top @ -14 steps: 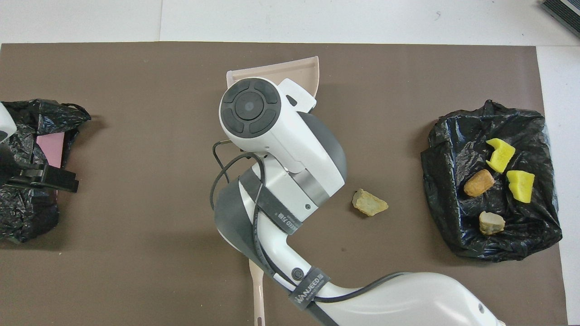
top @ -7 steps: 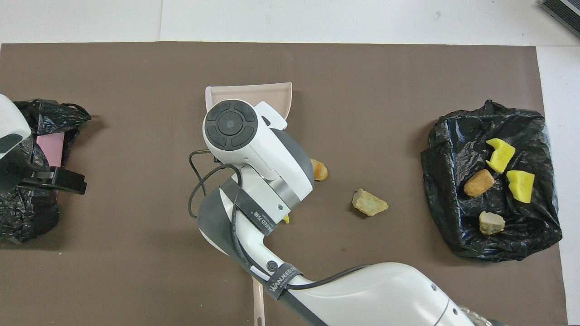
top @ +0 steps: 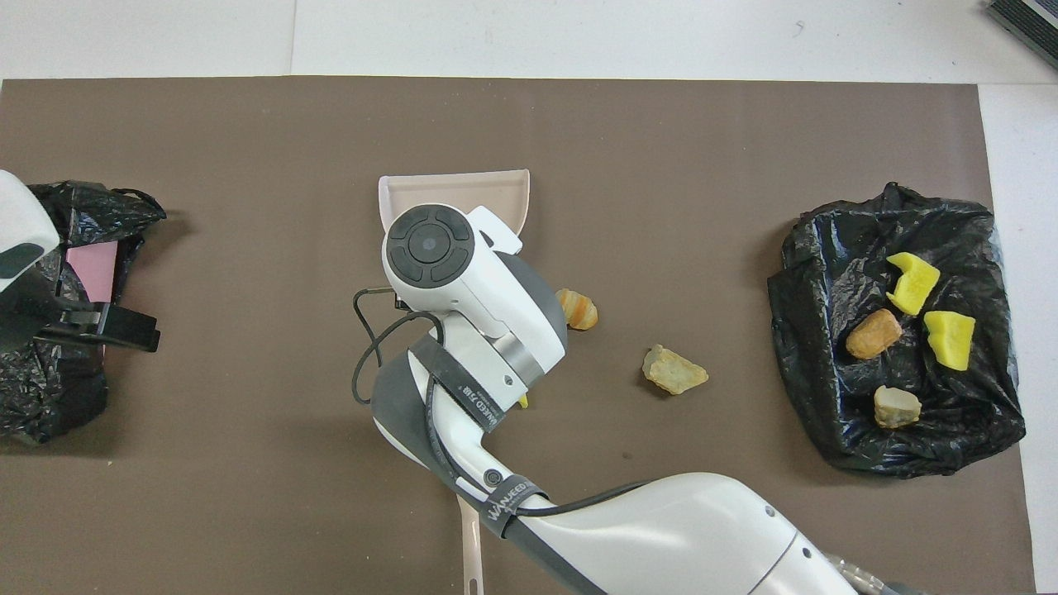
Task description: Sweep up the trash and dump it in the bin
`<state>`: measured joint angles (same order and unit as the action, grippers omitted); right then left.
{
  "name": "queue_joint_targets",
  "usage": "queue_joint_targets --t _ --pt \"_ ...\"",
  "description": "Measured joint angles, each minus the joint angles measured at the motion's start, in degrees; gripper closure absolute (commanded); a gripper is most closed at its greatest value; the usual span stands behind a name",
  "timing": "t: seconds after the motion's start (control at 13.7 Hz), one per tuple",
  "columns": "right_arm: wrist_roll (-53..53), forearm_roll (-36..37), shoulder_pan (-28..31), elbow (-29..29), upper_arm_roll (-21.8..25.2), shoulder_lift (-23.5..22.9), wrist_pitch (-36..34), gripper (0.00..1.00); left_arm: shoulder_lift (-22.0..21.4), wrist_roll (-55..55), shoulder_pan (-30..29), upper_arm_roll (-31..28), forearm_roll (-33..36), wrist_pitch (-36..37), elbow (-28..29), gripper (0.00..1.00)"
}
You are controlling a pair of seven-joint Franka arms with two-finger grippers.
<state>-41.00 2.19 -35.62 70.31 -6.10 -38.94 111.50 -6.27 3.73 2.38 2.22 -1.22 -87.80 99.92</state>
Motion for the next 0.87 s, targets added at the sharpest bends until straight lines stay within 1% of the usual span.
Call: queue_joint_targets --t 0.22,0.36,0.44,0.58,0.66,0.73,0.87 --pt "0.0 0.0 0.3 -0.02 0.14 0.3 0.0 0.23 0.12 0.0 0.13 0.0 -0.01 -1.19 0.29 0.0" --pt "0.0 0.0 0.77 -0.01 0.15 1.29 -0.67 0.17 0.54 0.0 0.81 0.09 -0.03 -2.49 0.51 0.0" --pt "0.0 0.0 0.79 -0.01 0.14 2.13 -2.4 0.15 1.06 -0.01 1.45 0.11 -0.03 -3.6 0.72 0.0" --pt "0.0 -0.03 0.52 0.72 -0.05 4.7 -7.21 0.14 2.6 -0.05 2.94 0.13 -0.09 -5.95 1.03 0.0" --pt "0.0 -0.57 0.23 2.61 -0.15 6.97 -8.59 0.14 3.6 -0.26 3.96 0.16 -0.1 -7.1 1.08 0.0" --pt "0.0 -2.12 -0.13 6.05 -0.24 10.12 -9.03 0.15 4.62 -0.69 4.95 0.17 -0.11 -8.38 1.12 0.0" --pt "0.0 -4.36 -1.47 14.78 -0.7 17.39 -9.13 0.16 6.36 -2.23 6.57 0.22 -0.17 -10.87 1.19 0.0"
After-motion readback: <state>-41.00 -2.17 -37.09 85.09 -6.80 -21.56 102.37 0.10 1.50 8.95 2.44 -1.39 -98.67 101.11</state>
